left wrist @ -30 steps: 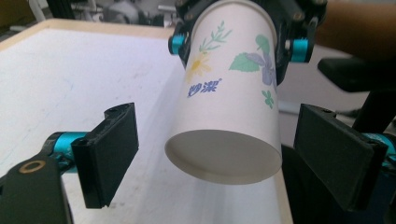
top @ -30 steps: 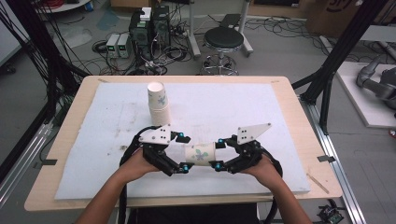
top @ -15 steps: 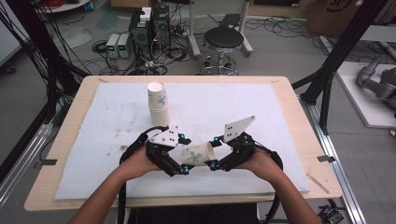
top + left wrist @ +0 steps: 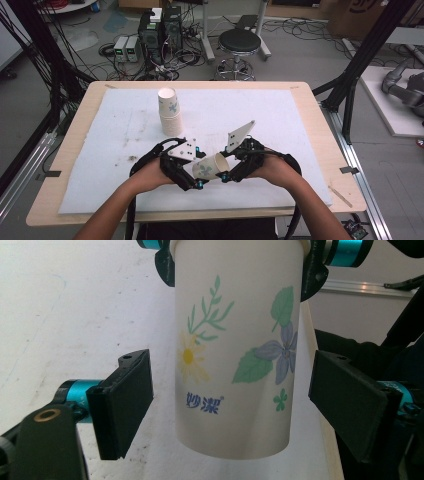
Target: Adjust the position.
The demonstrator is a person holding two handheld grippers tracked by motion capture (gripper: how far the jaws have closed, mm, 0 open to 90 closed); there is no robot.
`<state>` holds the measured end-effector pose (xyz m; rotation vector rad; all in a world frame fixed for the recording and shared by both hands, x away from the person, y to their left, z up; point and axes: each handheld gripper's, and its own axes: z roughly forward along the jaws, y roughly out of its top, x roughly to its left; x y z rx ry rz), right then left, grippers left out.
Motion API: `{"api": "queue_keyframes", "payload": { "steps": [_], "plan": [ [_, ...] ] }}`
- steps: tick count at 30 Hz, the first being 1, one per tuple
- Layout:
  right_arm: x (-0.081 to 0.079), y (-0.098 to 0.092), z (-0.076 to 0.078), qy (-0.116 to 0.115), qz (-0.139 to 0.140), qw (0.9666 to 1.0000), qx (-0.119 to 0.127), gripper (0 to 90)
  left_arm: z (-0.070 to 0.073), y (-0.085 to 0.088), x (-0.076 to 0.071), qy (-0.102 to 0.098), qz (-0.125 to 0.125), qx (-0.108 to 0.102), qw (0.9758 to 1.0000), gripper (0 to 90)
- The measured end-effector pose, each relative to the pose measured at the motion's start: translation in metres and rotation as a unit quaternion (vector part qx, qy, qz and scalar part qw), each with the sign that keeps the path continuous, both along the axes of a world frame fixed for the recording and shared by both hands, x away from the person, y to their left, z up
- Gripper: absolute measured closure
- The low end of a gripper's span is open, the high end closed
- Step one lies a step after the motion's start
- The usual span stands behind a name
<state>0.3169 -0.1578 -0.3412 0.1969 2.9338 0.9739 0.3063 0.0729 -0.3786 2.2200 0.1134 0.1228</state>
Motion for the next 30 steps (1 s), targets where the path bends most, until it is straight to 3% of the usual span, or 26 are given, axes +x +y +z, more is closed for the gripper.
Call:
{"api": "queue_keyframes", "payload": {
  "steps": [18,30],
  "plan": [
    [-0.001,0.012,-0.001,-0.006,0.014,0.9989,-0.045,32.9,-0.006,-0.01,0.001,0.004,-0.007,0.03,0.9995,22.3],
    [-0.002,0.018,-0.004,-0.008,0.02,0.9974,-0.069,32.9,-0.01,-0.017,0.002,0.013,-0.021,0.034,0.9991,34.9]
  ]
}}
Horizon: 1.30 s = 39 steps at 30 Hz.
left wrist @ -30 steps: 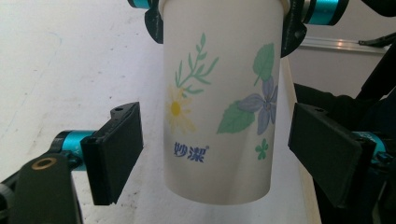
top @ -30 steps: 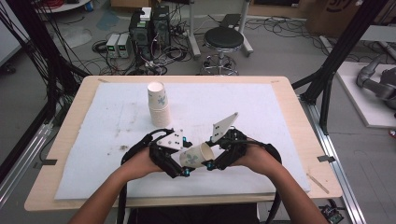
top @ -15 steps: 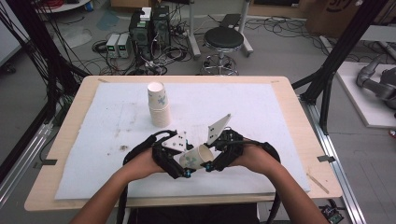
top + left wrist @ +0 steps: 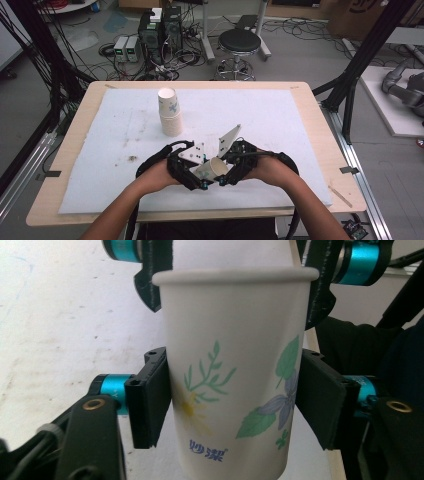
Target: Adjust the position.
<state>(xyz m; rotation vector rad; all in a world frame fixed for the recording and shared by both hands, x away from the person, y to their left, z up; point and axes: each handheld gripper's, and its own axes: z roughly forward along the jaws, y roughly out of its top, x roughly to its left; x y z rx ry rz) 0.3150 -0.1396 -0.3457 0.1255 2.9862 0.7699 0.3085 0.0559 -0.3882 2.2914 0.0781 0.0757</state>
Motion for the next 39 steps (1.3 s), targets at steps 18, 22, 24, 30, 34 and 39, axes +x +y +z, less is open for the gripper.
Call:
{"api": "queue_keyframes", "payload": {
  "steps": [18,22,24,30,34,39],
  "plan": [
    [0.003,-0.019,0.003,0.035,-0.051,0.9918,0.112,21.8,-0.015,0.01,0.001,0.028,0.034,-0.052,0.9977,32.8],
    [0.002,-0.037,0.005,0.026,-0.076,0.9829,0.166,21.8,-0.019,0.019,0.002,0.03,0.056,-0.077,0.995,32.3],
    [0.001,-0.046,0.002,0.023,-0.093,0.977,0.191,21.8,-0.022,0.024,0.002,0.027,0.066,-0.081,0.9941,32.4],
    [-0.002,-0.078,-0.013,-0.014,-0.177,0.9538,0.243,22.0,-0.03,0.038,0.002,0.018,0.113,-0.121,0.9861,31.7],
    [-0.006,-0.096,-0.024,-0.037,-0.218,0.9416,0.254,22.0,-0.033,0.048,0.003,0.009,0.141,-0.149,0.9787,31.7],
    [-0.014,-0.113,-0.036,-0.063,-0.249,0.9286,0.268,22.0,-0.033,0.063,0.002,-0.008,0.176,-0.19,0.9658,31.7]
  ]
}}
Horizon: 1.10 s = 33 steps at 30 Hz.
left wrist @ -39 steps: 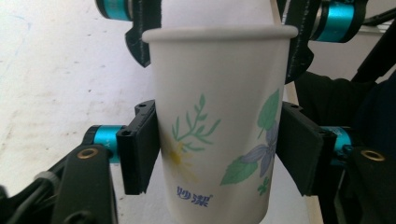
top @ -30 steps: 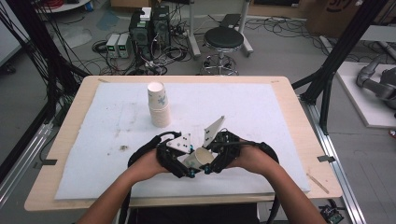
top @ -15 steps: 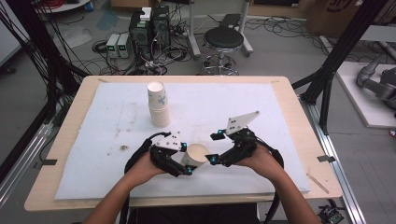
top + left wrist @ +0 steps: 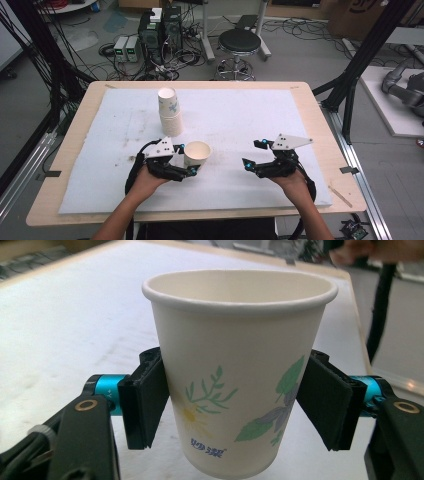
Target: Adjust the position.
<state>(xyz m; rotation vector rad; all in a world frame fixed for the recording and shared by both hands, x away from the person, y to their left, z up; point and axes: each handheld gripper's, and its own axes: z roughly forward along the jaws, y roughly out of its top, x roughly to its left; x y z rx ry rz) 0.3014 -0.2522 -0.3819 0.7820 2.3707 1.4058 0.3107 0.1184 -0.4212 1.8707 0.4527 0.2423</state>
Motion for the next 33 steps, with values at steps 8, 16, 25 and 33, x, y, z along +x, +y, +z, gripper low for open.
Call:
{"api": "queue_keyframes", "payload": {
  "steps": [8,16,25,33],
  "plan": [
    [-0.007,-0.014,-0.007,-0.014,-0.03,0.9993,-0.014,22.7,0.003,0.014,-0.004,-0.033,0.039,-0.037,0.998,30.9],
    [-0.006,-0.019,-0.007,-0.021,-0.041,0.9989,-0.002,23.2,0.003,0.019,-0.003,-0.047,0.056,-0.046,0.9962,30.7],
    [-0.008,-0.026,-0.004,-0.043,-0.066,0.9966,0.025,19.7,0.005,0.028,-0.002,-0.052,0.075,-0.06,0.994,30.7],
    [-0.007,-0.028,-0.002,-0.042,-0.069,0.9961,0.035,19.6,0.008,0.043,-0.002,-0.068,0.104,-0.075,0.9893,30.7]
  ]
}}
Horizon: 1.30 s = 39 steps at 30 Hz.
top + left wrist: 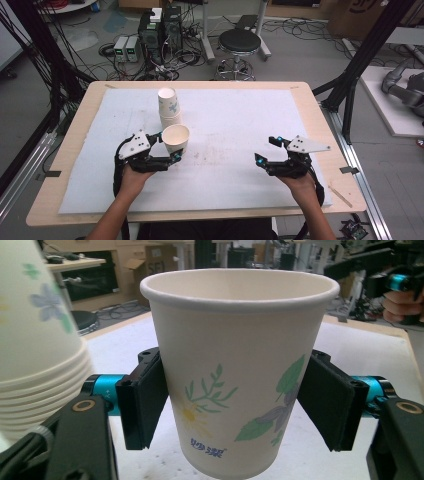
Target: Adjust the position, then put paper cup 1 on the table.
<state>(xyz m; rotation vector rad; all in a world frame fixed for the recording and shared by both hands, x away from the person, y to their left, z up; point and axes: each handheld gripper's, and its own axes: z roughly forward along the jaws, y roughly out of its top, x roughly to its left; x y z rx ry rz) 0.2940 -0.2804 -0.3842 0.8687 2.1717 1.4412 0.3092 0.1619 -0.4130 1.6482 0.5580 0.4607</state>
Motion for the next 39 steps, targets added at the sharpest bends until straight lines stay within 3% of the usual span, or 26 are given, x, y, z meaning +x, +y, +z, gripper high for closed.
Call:
{"api": "queue_keyframes", "payload": {
  "steps": [12,18,22,26,34,39],
  "plan": [
    [0.002,0.0,-0.002,-0.003,0.003,0.9999,-0.01,19.6,0.003,0.036,-0.002,-0.005,0.056,-0.024,0.9982,30.3],
    [0.001,-0.002,-0.004,-0.008,0.001,0.9998,-0.018,19.6,0.003,0.062,-0.001,-0.01,0.099,-0.023,0.9948,30.3],
    [0.0,-0.003,-0.003,-0.012,0.002,0.9998,-0.018,19.6,0.002,0.078,0.0,-0.007,0.117,-0.037,0.9925,30.3],
    [-0.002,-0.004,-0.003,-0.013,0.0,0.9998,-0.017,19.7,-0.002,0.089,0.002,-0.005,0.135,-0.03,0.9903,30.2],
    [-0.001,-0.002,-0.003,-0.012,0.005,0.9997,-0.019,19.7,-0.017,0.102,0.01,0.021,0.169,-0.002,0.9855,29.8],
    [-0.001,-0.001,-0.004,-0.01,0.008,0.9997,-0.023,19.7,-0.025,0.11,0.016,0.048,0.195,0.019,0.9794,30.0]
  ]
}}
